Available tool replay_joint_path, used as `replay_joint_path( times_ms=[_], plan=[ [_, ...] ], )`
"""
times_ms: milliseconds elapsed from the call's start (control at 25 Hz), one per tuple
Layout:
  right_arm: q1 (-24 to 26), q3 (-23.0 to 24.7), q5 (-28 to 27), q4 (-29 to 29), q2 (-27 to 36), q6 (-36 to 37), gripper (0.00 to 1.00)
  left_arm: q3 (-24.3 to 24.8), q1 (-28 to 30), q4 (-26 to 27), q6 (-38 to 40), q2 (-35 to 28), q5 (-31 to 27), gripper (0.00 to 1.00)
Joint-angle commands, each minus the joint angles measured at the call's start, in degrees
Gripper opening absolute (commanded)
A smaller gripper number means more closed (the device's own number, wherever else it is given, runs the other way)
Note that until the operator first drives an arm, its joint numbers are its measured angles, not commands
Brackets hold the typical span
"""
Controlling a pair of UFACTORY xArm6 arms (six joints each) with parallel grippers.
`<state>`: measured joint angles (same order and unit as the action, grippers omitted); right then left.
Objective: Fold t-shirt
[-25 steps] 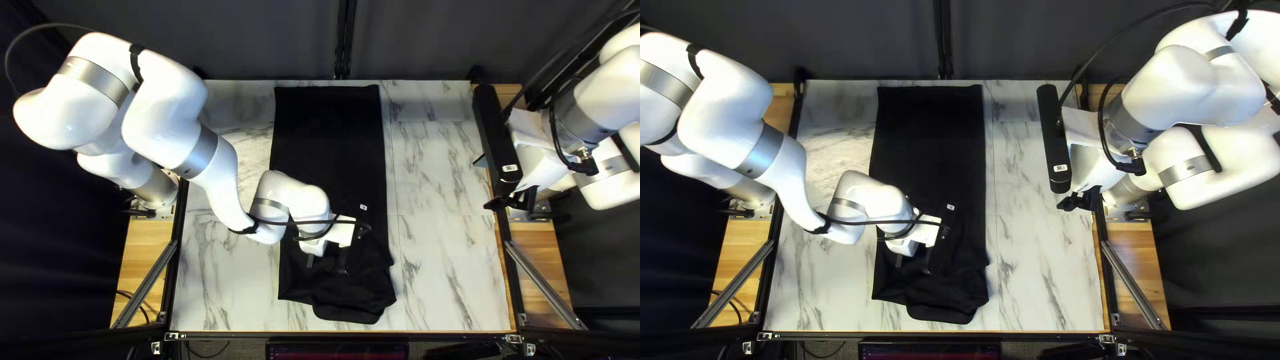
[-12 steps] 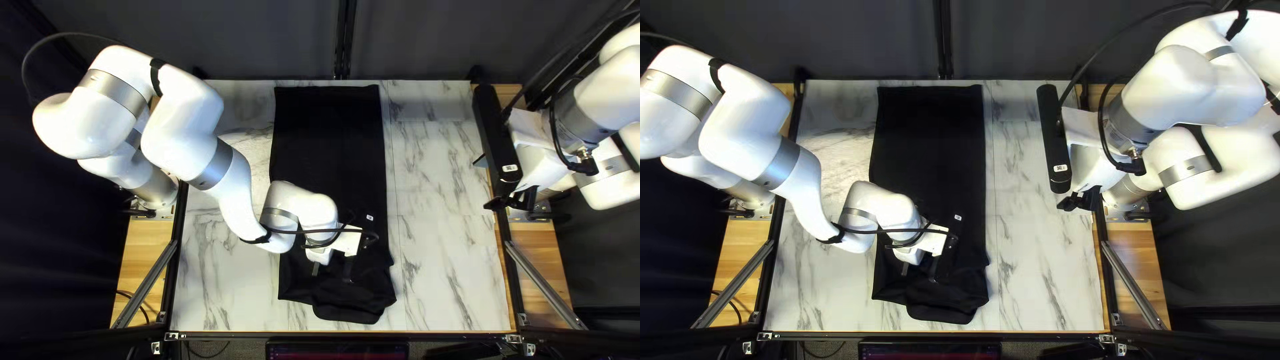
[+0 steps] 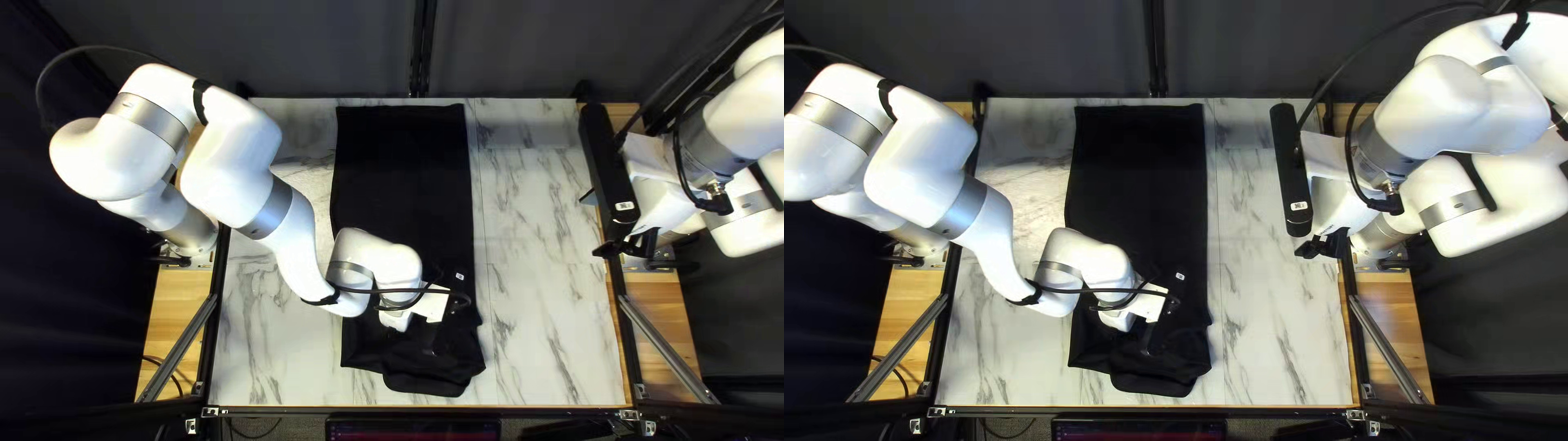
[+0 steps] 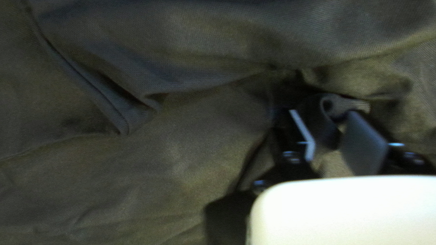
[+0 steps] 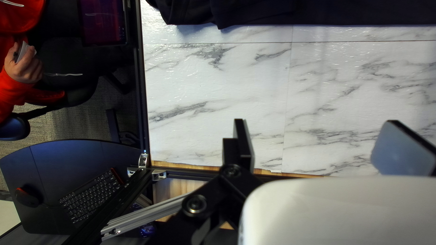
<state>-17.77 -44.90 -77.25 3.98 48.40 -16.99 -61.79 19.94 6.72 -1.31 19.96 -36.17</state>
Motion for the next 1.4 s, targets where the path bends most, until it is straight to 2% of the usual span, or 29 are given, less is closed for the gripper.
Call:
replay_joint_path(
  times_ms=[40,280,480,520,560,600,680,840,1000,1120,1280,1400],
  plan=[
    [0.0,0.0,0.0,0.0,0.0,0.0,1.0,4.09,1.91,-7.49,10.69,-6.83,-2.26,0.0],
    [0.0,0.0,0.0,0.0,0.0,0.0,1.0,10.42,5.94,-18.51,29.49,-13.84,-4.01,0.0],
    [0.0,0.0,0.0,0.0,0.0,0.0,1.0,11.64,9.62,-24.74,41.45,-14.88,-4.97,0.0],
    [0.0,0.0,0.0,0.0,0.0,0.0,1.0,11.39,10.24,-25.05,42.39,-14.72,-5.18,0.07],
    [0.0,0.0,0.0,0.0,0.0,0.0,1.0,10.89,11.28,-25.29,43.6,-14.36,-5.54,0.41],
    [0.0,0.0,0.0,0.0,0.0,0.0,1.0,10.56,11.75,-25.17,43.86,-14.13,-5.74,0.89],
    [0.0,0.0,0.0,0.0,0.0,0.0,1.0,9.72,12.75,-24.17,43.41,-13.71,-6.46,1.0],
    [0.0,0.0,0.0,0.0,0.0,0.0,1.0,8.82,12.86,-22.33,41.41,-14.34,-9.31,1.0],
    [0.0,0.0,0.0,0.0,0.0,0.0,1.0,4.94,12.19,-22.26,40.12,-12.06,-11.31,1.0],
    [0.0,0.0,0.0,0.0,0.0,0.0,1.0,2.57,10.15,-23.46,38.7,-8.82,-9.42,1.0],
    [0.0,0.0,0.0,0.0,0.0,0.0,1.0,3.83,6.15,-22.49,33.8,-6.18,-3.67,1.0],
    [0.0,0.0,0.0,0.0,0.0,0.0,1.0,4.02,5.59,-21.08,32.33,-4.74,-2.24,1.0]
  ],
)
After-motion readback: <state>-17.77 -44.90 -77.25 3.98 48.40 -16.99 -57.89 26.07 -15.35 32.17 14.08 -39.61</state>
